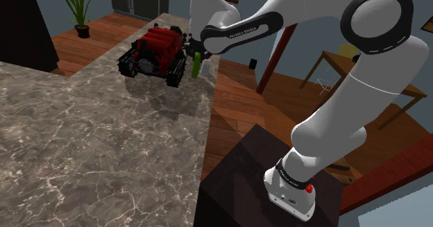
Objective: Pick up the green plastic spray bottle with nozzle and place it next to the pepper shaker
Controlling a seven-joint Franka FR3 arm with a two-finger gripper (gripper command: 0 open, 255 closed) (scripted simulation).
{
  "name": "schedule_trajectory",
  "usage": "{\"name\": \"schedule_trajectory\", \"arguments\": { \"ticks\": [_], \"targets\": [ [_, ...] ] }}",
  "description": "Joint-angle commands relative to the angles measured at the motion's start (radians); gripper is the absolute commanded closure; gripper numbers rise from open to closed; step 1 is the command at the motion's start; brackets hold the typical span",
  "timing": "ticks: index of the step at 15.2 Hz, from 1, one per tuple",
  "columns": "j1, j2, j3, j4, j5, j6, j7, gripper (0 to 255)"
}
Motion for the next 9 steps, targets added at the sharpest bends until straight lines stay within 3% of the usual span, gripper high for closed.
{"name": "schedule_trajectory", "arguments": {
  "ticks": [1,8,9],
  "targets": [
    [0.002,0.015,-0.002,-0.007,-0.021,0.015,0.021,255],
    [0.003,0.015,-0.002,-0.007,-0.021,0.015,0.021,255],
    [0.003,0.015,-0.002,-0.007,-0.021,0.015,0.021,0]
  ]
}}
